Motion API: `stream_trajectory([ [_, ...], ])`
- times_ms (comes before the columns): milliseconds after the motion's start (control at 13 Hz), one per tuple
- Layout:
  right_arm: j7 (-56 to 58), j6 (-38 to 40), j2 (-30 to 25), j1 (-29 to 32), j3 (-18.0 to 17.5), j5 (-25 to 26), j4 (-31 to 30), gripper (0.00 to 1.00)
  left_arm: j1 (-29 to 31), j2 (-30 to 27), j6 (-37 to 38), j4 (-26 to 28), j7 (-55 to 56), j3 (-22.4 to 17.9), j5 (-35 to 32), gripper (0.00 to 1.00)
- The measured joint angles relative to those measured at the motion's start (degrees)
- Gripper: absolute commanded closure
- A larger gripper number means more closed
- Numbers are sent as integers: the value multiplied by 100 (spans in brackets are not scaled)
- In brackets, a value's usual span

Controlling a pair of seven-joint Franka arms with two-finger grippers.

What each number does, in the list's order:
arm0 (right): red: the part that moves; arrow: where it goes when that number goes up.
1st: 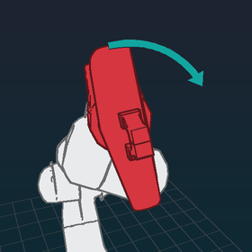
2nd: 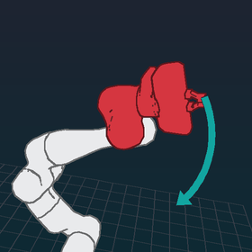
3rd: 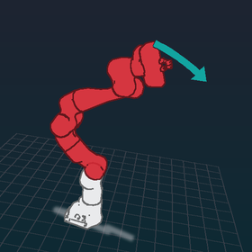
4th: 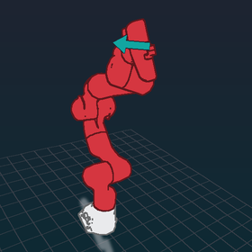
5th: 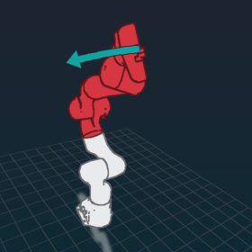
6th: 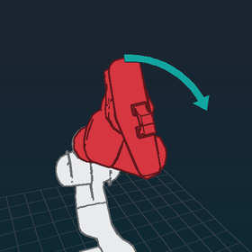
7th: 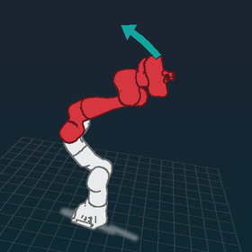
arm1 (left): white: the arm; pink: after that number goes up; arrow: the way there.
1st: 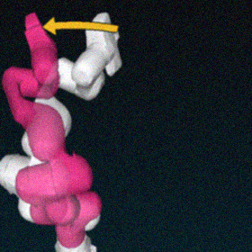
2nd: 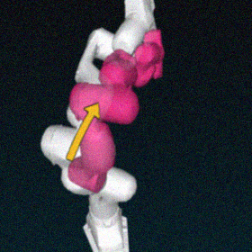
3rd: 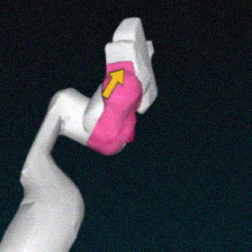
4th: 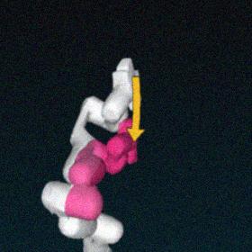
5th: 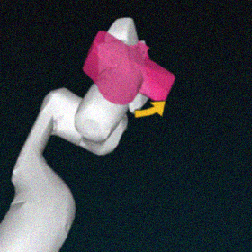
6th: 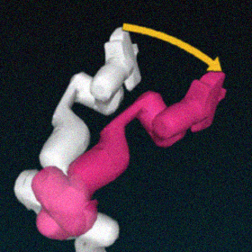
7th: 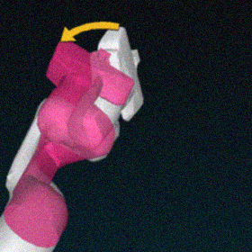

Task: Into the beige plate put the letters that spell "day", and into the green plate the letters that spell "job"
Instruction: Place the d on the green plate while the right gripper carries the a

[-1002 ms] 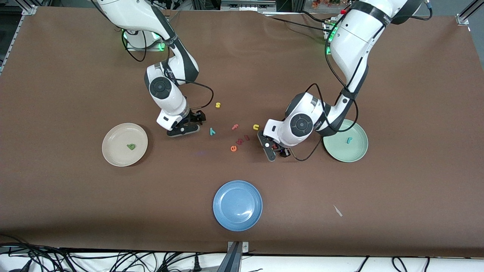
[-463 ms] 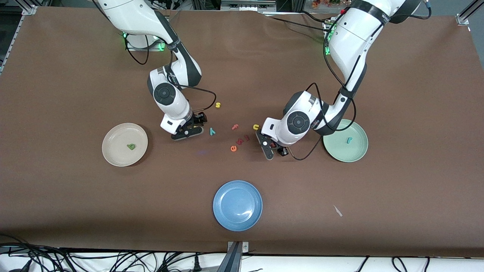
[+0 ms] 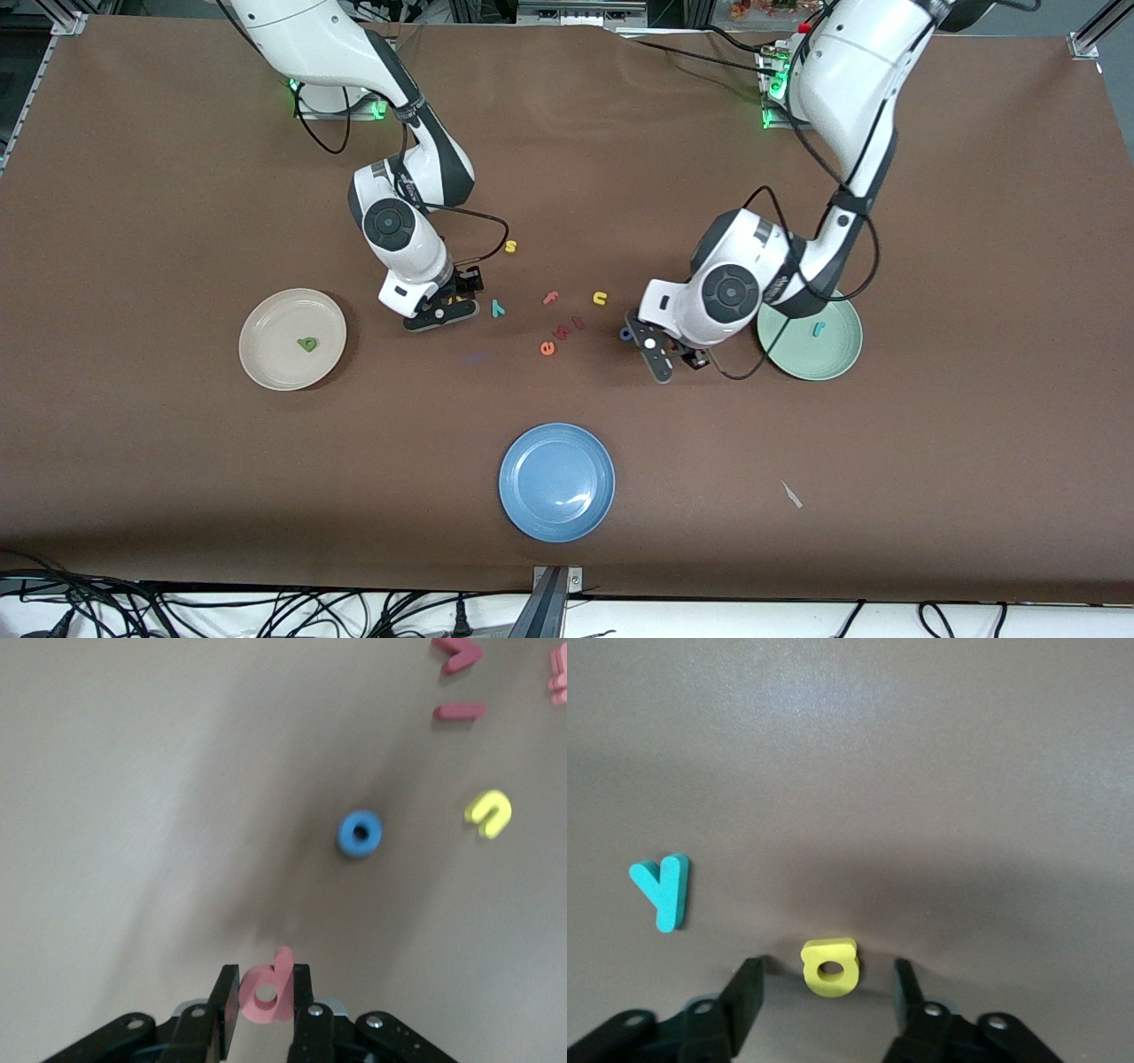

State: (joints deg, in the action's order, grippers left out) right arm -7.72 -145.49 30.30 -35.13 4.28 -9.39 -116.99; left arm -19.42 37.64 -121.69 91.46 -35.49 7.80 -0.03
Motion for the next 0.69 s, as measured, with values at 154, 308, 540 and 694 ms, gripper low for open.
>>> stream_trajectory([
  [154, 0, 84, 11, -1, 0, 0, 85, 39, 321, -247, 407, 4, -76, -48, -226, 93],
  [308, 0, 107, 27, -3, 0, 0, 126, 41, 719, -402, 624, 72, -220, -52, -361, 94],
  [540, 0, 115, 48, -8, 0, 0, 129, 42, 1224, -474, 628, 420, -626, -65, -381, 93],
  [694, 0, 157, 67, -10, 0, 1, 129, 42, 1598, -495, 591, 688, -922, -67, -381, 92],
])
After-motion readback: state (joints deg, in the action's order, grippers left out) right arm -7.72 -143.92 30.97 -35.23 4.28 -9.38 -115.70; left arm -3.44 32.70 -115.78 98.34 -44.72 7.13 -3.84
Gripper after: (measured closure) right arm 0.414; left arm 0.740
